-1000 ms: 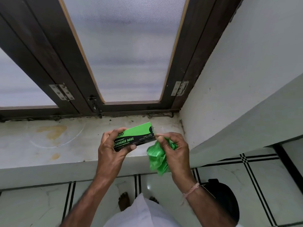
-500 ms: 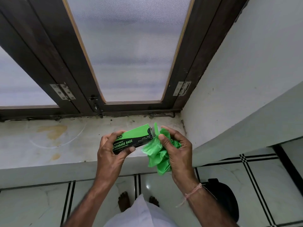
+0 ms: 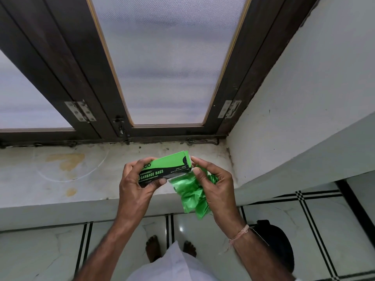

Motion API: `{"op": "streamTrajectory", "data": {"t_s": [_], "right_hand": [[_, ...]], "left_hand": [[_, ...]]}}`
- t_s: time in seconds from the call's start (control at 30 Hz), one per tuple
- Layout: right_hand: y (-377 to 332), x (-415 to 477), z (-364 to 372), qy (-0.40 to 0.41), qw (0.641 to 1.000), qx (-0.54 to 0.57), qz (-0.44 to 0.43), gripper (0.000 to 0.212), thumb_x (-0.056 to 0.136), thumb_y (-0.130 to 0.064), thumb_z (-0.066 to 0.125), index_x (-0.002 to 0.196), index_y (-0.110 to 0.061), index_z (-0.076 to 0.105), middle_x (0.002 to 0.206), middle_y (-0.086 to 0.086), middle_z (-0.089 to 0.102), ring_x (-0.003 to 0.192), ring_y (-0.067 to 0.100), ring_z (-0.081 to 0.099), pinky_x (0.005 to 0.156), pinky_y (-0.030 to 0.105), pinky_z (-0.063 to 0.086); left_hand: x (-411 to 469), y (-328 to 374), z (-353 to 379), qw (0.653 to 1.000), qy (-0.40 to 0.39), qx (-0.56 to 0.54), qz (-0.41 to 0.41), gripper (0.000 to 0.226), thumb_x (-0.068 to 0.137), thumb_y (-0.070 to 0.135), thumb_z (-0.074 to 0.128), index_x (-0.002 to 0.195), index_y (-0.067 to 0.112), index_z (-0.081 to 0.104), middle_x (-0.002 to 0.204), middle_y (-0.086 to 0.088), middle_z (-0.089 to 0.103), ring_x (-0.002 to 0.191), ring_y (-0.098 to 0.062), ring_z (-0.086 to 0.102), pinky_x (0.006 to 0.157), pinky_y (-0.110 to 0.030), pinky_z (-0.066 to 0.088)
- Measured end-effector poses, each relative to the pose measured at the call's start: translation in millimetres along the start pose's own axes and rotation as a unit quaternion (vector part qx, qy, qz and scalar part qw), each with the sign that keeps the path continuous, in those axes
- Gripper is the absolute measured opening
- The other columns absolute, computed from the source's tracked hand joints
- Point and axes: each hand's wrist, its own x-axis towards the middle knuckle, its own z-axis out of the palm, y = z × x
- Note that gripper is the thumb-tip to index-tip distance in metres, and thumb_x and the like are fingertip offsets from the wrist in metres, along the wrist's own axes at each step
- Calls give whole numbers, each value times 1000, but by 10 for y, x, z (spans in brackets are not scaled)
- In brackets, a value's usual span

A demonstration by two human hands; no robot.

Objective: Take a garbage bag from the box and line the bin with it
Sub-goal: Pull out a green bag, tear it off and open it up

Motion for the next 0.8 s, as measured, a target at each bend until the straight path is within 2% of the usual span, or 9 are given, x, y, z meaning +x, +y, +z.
{"op": "streamTrajectory", "data": {"t_s": [0.1,0.23,0.37,0.47,0.53,0.6,0.67,0.7,0.8], "right_hand": [[11,23,37,21,1000,-9,3,24,93,-22,74,116,-18,79,117,-5,78,117,11,70,102,38,57],[56,41,58,31,999,-21,0,22,92,-23,75,114,-19,79,114,-3,78,115,14,71,101,43,58],[130,38,48,14,999,-47,-16,26,92,-16,75,118,-16,78,116,-3,77,116,12,70,99,37,59],[212,30,92,23,988,-128,-86,28,91,-12,76,119,-13,76,115,-2,74,113,11,69,95,27,58],[254,55,106,16,986,-142,-83,29,91,-12,76,120,-13,76,116,-3,74,113,8,68,95,26,58],[267,96,110,17,991,-128,-32,28,92,-16,76,120,-18,76,116,-7,75,114,4,68,98,29,58],[318,140,106,41,991,-125,19,25,92,-24,76,117,-25,76,114,-12,75,114,4,67,100,33,58],[348,157,102,50,991,-122,39,22,93,-28,75,115,-29,76,112,-14,74,114,7,67,100,37,58],[414,199,90,56,989,-96,95,15,95,-39,72,109,-37,75,110,-11,76,111,15,71,96,50,59]], "left_hand": [[6,9,12,1000,-15,8,11,53,72,23,87,118,39,67,118,0,54,108,0,60,89,-9,52],[16,38,0,999,-23,14,25,54,74,14,88,119,34,67,117,-1,54,107,9,58,87,-5,50],[70,9,-13,999,-16,30,34,54,75,15,88,119,35,66,118,0,55,106,10,58,87,-4,49],[78,-64,23,998,-12,58,32,54,75,22,88,122,37,65,118,2,55,108,4,60,86,-3,48],[121,-113,28,995,-16,91,27,55,76,28,88,126,33,65,117,4,54,107,1,59,85,0,46],[203,-169,23,991,-21,127,23,59,75,37,86,130,29,66,117,4,55,102,-7,61,84,-7,49],[298,-276,47,979,-22,199,31,63,74,52,81,131,32,65,117,3,57,104,-17,61,85,-30,54],[336,-330,69,967,-28,249,37,64,73,58,78,132,35,64,117,3,59,107,-21,60,88,-38,51],[401,-426,110,934,-45,353,40,66,73,60,77,133,37,63,125,-1,59,120,-28,54,93,-46,40]]}}
